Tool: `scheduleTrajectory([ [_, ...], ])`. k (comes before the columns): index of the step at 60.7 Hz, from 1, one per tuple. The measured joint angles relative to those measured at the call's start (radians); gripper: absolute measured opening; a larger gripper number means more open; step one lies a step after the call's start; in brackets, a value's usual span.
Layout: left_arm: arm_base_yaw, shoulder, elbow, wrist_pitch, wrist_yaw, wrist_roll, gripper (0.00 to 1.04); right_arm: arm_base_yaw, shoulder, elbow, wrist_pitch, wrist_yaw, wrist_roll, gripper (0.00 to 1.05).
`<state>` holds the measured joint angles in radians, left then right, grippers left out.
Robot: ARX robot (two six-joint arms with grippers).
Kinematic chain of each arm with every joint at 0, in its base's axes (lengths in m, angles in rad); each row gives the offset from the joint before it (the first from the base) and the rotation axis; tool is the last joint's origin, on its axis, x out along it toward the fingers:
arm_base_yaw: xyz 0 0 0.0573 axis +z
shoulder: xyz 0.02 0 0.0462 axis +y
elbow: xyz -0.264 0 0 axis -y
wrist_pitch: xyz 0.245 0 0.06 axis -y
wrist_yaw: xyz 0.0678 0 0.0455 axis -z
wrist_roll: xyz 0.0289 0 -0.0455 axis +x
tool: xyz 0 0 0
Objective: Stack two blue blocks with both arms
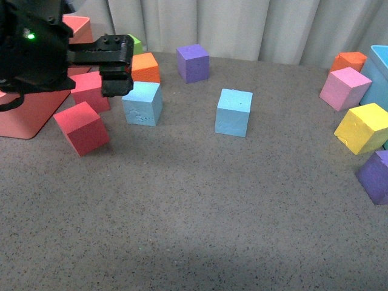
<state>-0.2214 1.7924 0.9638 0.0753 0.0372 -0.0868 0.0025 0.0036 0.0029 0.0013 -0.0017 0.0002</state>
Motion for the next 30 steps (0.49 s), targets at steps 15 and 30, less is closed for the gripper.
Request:
scheduleTrajectory([
  [15,-0.032,0.251,0.343,-0.188,-0.06,0.013,0.98,0.0,0.0,0.0,0.0,0.0,0.0,0.95],
  [30,-0.047,0.384,0.528,-0.26,-0.075,-0.002,0.98,0.0,0.0,0.0,0.0,0.0,0.0,0.95],
])
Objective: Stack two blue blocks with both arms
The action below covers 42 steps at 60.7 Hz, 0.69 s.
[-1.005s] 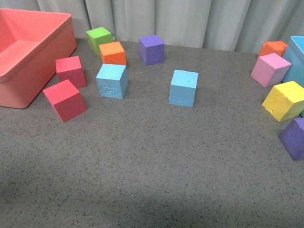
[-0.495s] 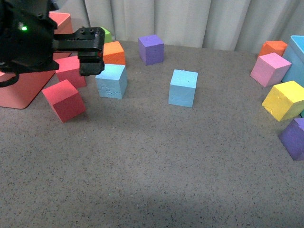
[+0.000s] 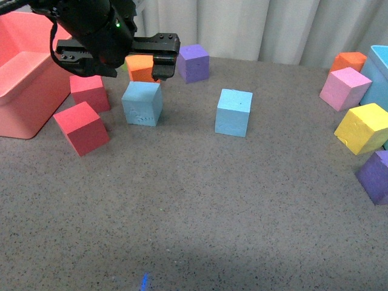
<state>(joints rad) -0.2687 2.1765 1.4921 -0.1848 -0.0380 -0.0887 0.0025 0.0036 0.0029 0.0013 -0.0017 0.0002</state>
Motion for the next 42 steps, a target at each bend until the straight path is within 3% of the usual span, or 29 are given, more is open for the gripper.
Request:
scheduleTrajectory([
  [42,0.008,0.203,0.218,-0.098,-0.055,-0.023,0.98,0.0,0.0,0.0,0.0,0.0,0.0,0.95],
])
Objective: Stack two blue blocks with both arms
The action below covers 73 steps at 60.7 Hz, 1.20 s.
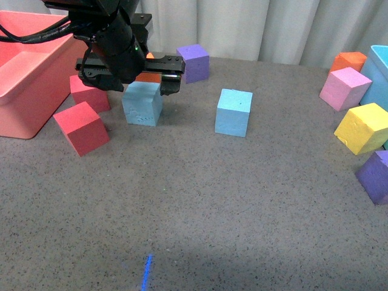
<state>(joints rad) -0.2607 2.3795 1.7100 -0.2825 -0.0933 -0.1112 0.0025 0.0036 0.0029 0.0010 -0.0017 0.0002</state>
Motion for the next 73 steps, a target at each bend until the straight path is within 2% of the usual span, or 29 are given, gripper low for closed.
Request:
scheduleTrajectory([
  [40,0.003,0.117,0.111,-0.076,-0.021,-0.051,0.98,0.0,0.0,0.0,0.0,0.0,0.0,0.95],
  [43,0.003,0.121,0.118,-0.077,-0.018,-0.055,0.94,0.0,0.0,0.0,0.0,0.0,0.0,0.95],
  [59,0.003,0.122,0.131,-0.072,-0.006,-0.072,0.55,0.0,0.0,0.0,0.0,0.0,0.0,0.95],
  [73,-0.005,0.063,0.061,-0.063,-0.006,-0.074,0.49,0.0,0.0,0.0,0.0,0.0,0.0,0.95],
])
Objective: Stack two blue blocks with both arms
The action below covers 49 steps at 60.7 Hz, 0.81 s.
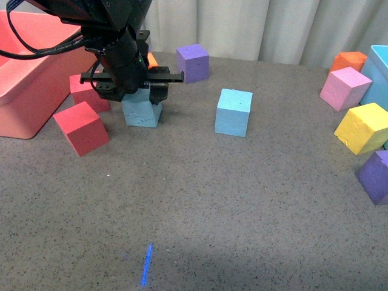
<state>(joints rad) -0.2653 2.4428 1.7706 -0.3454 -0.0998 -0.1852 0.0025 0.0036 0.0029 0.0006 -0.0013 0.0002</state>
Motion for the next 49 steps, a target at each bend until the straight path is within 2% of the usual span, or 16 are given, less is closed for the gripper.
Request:
scheduleTrajectory([
  [13,-0.046,-0.14,-0.096,0.027,0.005,-0.005,0.49,0.0,0.0,0.0,0.0,0.0,0.0,0.95],
  [27,-0.158,-0.25,-0.133,0.034,0.012,-0.037,0.48,0.0,0.0,0.0,0.0,0.0,0.0,0.95],
  [35,-0.221,-0.22,-0.058,-0.031,0.003,-0.05,0.48,0.0,0.0,0.0,0.0,0.0,0.0,0.95],
  [49,-0.28,-0.099,0.154,-0.142,-0.006,-0.057,0.48,0.0,0.0,0.0,0.0,0.0,0.0,0.95],
])
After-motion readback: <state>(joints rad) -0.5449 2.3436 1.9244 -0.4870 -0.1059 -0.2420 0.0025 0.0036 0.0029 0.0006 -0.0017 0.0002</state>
